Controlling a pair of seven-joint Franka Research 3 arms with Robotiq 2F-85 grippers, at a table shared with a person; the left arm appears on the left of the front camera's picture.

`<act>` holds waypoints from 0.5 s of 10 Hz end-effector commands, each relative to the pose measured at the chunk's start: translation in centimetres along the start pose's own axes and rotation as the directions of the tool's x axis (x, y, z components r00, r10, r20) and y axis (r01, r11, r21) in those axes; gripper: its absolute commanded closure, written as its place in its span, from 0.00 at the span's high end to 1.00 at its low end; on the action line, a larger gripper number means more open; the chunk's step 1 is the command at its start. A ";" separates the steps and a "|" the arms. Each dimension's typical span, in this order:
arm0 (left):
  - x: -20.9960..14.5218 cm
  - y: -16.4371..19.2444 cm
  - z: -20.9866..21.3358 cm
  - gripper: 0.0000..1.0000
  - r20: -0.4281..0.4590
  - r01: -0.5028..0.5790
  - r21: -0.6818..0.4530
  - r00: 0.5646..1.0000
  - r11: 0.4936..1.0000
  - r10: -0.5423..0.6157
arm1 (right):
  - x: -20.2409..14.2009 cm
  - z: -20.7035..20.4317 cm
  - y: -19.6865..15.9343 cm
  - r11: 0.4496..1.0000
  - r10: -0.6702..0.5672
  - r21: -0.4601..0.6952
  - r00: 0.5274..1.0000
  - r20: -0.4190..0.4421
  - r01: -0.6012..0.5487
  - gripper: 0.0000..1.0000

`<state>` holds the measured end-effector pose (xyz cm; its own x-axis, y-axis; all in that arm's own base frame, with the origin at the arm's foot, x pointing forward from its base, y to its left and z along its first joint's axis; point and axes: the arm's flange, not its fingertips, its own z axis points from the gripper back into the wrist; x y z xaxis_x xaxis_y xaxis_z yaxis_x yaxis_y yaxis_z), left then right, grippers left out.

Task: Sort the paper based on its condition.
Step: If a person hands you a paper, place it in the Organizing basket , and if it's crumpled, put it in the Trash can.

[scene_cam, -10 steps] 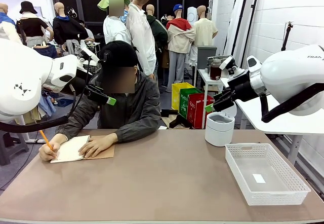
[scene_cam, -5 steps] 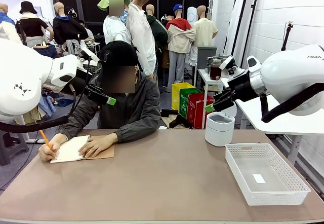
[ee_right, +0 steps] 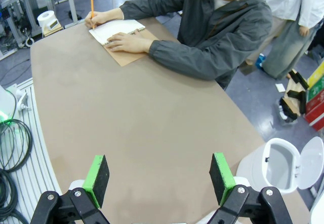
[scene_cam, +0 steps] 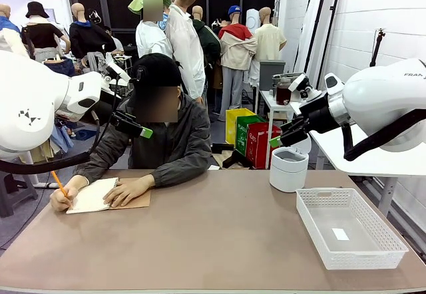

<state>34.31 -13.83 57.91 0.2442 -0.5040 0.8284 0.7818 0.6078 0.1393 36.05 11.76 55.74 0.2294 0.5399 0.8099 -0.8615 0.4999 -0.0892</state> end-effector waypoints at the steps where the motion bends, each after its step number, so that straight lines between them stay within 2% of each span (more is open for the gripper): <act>1: -0.1 0.1 0.0 1.00 -0.001 0.010 -0.005 1.000 1.000 -0.010 | -0.1 -0.2 -0.1 1.000 -0.005 0.014 1.000 0.007 0.005 1.00; 5: -0.1 0.1 0.0 1.00 -0.001 0.010 -0.005 1.000 1.000 -0.010 | -0.1 -0.2 -0.1 1.000 -0.005 0.014 1.000 0.007 0.005 1.00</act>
<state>34.31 -13.83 57.91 0.2442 -0.5040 0.8284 0.7818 0.6078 0.1393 36.05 11.76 55.74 0.2294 0.5399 0.8099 -0.8615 0.4999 -0.0892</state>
